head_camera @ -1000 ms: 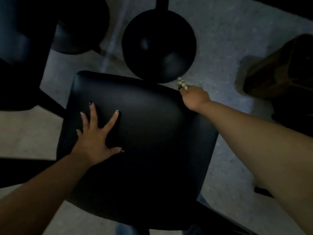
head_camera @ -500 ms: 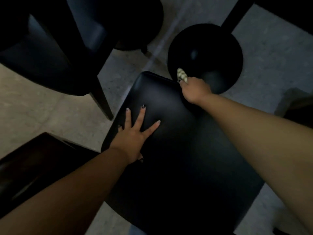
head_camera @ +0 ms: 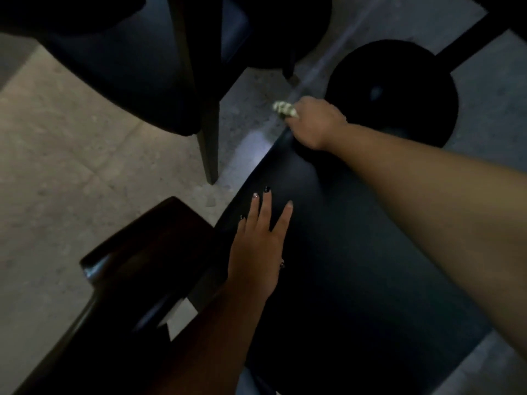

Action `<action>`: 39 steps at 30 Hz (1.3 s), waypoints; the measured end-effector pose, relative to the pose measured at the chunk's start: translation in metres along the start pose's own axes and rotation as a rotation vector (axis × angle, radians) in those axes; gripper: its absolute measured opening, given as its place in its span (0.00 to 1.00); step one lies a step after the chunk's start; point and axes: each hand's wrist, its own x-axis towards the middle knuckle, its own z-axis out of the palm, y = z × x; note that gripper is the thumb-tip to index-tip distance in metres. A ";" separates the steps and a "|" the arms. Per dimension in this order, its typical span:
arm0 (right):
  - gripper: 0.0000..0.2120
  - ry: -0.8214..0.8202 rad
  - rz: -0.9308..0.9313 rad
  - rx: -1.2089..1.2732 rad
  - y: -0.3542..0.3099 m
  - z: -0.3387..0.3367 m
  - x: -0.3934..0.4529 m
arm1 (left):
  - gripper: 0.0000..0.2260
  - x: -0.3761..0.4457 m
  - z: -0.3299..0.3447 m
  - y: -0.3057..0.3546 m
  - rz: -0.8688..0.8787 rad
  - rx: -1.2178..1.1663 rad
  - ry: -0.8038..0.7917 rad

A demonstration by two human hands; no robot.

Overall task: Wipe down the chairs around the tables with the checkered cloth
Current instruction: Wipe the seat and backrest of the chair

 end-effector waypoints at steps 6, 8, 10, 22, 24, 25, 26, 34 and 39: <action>0.24 -0.153 -0.334 -0.510 -0.051 0.019 -0.017 | 0.45 -0.029 0.008 0.009 -0.332 -0.261 0.033; 0.24 -0.264 -0.385 -0.492 -0.067 0.033 -0.029 | 0.46 -0.044 0.014 0.007 -0.462 -0.314 -0.014; 0.25 -0.315 -0.455 -0.468 -0.082 0.050 -0.043 | 0.49 -0.054 0.019 0.005 -0.586 -0.384 -0.060; 0.17 0.446 -0.040 0.606 -0.019 -0.001 -0.088 | 0.47 -0.054 0.023 0.012 -0.528 -0.425 -0.062; 0.18 0.532 0.037 0.536 0.007 -0.014 -0.079 | 0.42 -0.054 0.024 0.014 -0.524 -0.452 -0.031; 0.20 0.479 0.078 0.466 0.017 -0.014 -0.072 | 0.38 -0.054 0.024 0.015 -0.529 -0.474 -0.017; 0.21 0.377 0.121 0.358 0.024 -0.009 -0.067 | 0.35 -0.054 0.023 0.015 -0.536 -0.499 -0.002; 0.30 0.261 -0.019 0.104 0.003 0.045 -0.084 | 0.28 -0.054 0.014 0.004 -0.796 -0.775 0.228; 0.28 0.052 -0.437 0.019 -0.029 0.085 -0.133 | 0.29 -0.064 0.021 -0.007 -0.834 -0.657 0.191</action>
